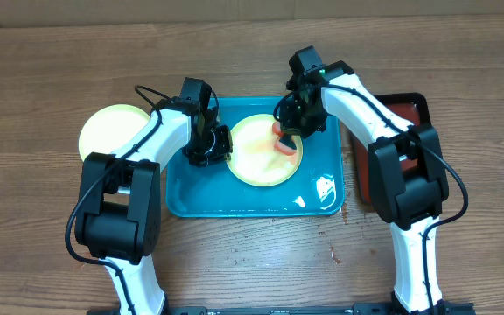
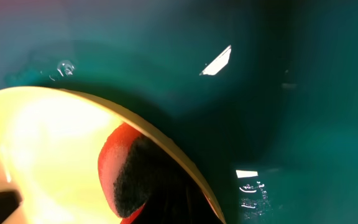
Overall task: Clean dirty plates on tray and stack at the side
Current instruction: 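Scrub the second yellow plate with the sponge in the right gripper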
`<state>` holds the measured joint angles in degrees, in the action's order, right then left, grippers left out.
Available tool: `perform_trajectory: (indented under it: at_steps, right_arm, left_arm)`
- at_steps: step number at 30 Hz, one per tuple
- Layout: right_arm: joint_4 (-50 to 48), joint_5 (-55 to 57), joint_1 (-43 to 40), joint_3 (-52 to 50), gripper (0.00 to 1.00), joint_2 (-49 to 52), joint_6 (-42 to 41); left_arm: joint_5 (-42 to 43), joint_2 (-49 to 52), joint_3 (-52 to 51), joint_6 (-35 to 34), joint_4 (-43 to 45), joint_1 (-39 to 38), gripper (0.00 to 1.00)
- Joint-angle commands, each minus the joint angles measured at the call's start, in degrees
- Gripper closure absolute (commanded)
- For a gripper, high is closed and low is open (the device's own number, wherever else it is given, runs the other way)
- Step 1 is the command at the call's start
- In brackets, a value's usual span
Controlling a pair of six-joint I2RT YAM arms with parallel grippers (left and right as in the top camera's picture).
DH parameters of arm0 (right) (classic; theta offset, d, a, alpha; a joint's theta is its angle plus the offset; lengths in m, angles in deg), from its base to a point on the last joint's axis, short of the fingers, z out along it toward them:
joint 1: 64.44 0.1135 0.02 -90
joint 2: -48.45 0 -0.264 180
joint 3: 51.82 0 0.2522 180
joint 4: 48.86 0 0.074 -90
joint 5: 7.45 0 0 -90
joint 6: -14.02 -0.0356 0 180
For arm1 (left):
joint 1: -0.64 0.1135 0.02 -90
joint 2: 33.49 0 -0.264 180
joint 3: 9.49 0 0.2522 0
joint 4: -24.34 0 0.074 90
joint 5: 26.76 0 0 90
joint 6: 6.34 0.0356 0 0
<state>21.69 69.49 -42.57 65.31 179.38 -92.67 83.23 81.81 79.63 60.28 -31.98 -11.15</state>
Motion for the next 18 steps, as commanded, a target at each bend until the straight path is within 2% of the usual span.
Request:
perform_trajectory:
  at_steps: [1,6,10,18]
  right_arm:
    - [-0.61,7.43,0.79,-2.71,0.96,-0.96,0.24]
    - [-4.81,1.99,4.22,-8.31,0.96,-0.96,-0.04]
    - [-8.79,-8.57,6.51,-12.07,0.96,-0.96,-1.7]
    - [-15.23,-22.38,10.99,-13.42,0.96,-0.96,-6.38]
  left_arm:
    - [-1.92,0.94,-0.72,1.53,-0.85,0.55,0.96]
    - [-1.92,0.94,-0.72,1.53,-0.85,0.55,0.96]
    - [-1.92,0.94,-0.72,1.53,-0.83,0.55,0.96]
    - [-1.92,0.94,-0.72,1.53,-0.42,0.57,0.96]
